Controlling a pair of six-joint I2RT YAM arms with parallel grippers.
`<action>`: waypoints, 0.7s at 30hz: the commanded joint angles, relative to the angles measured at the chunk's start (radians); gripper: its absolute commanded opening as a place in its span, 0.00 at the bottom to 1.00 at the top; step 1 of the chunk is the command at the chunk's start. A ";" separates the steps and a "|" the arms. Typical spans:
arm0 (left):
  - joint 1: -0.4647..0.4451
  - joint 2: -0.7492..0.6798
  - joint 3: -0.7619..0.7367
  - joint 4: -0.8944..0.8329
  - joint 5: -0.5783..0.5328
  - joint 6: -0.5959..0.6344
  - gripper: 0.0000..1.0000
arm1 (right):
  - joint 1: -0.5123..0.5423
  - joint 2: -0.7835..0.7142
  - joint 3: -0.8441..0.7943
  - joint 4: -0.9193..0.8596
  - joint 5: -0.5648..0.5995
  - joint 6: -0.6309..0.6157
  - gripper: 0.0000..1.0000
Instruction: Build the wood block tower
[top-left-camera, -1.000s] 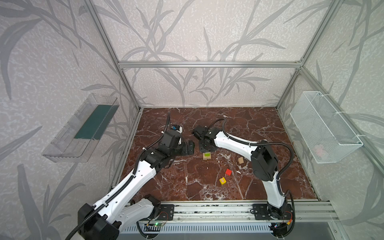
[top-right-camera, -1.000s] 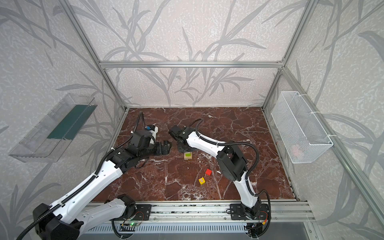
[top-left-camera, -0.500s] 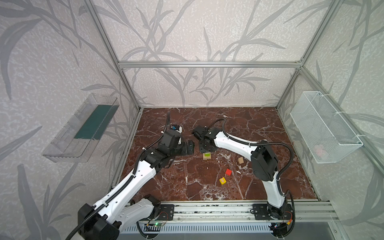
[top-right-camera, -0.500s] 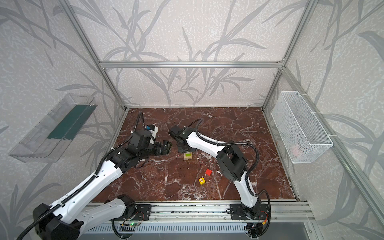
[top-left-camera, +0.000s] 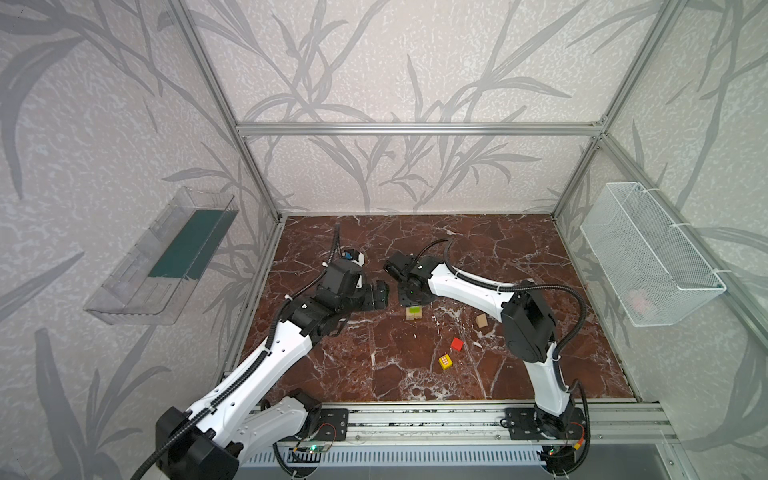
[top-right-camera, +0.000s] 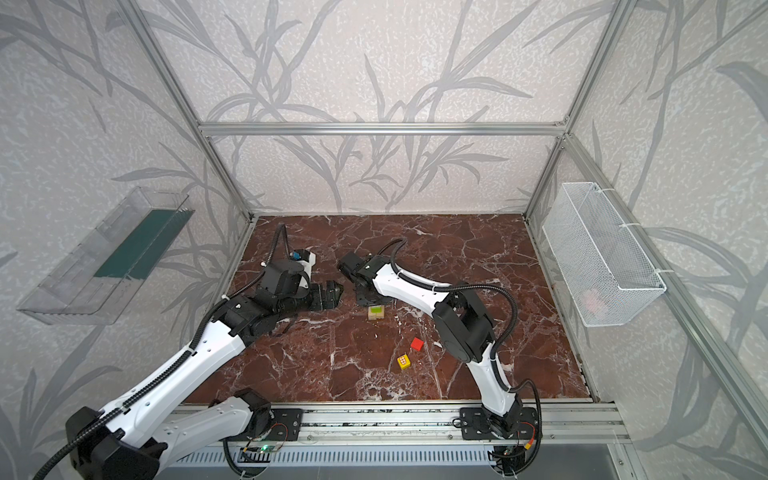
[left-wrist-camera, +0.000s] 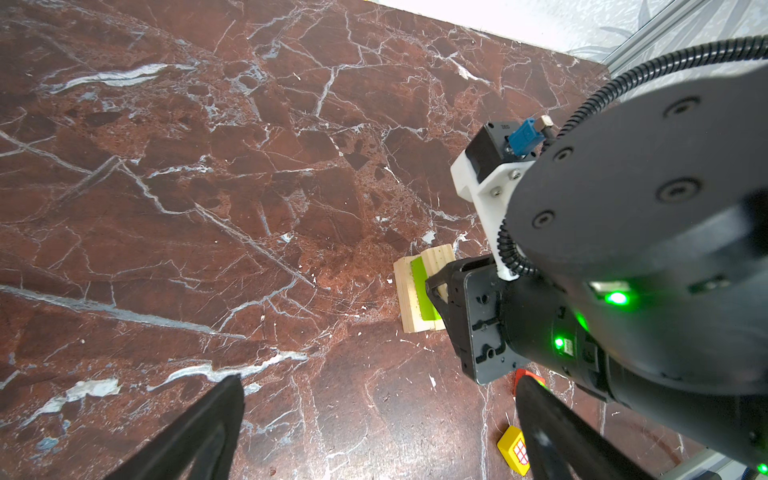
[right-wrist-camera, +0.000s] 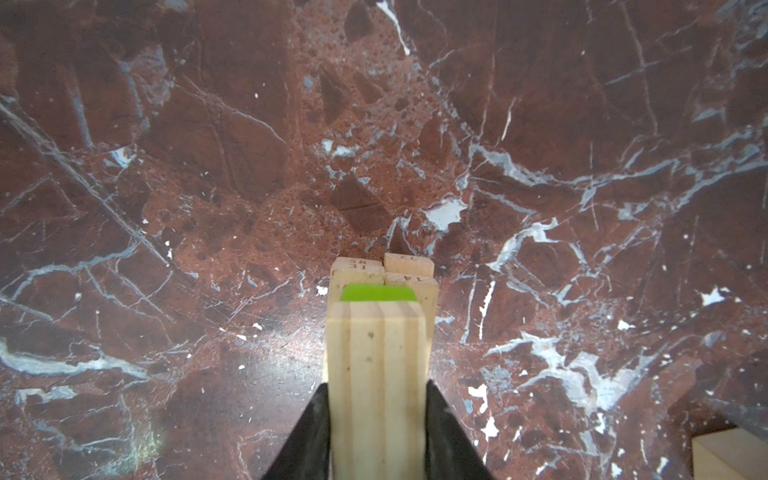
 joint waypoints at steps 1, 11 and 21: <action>0.005 -0.008 -0.013 0.007 -0.012 -0.005 0.99 | 0.008 -0.025 -0.015 -0.004 0.002 0.013 0.36; 0.005 -0.006 -0.012 0.007 -0.012 -0.005 1.00 | 0.017 -0.056 -0.035 0.004 0.003 0.025 0.41; 0.005 -0.008 -0.011 0.005 -0.011 -0.004 0.99 | 0.019 -0.077 -0.051 0.021 -0.003 0.027 0.41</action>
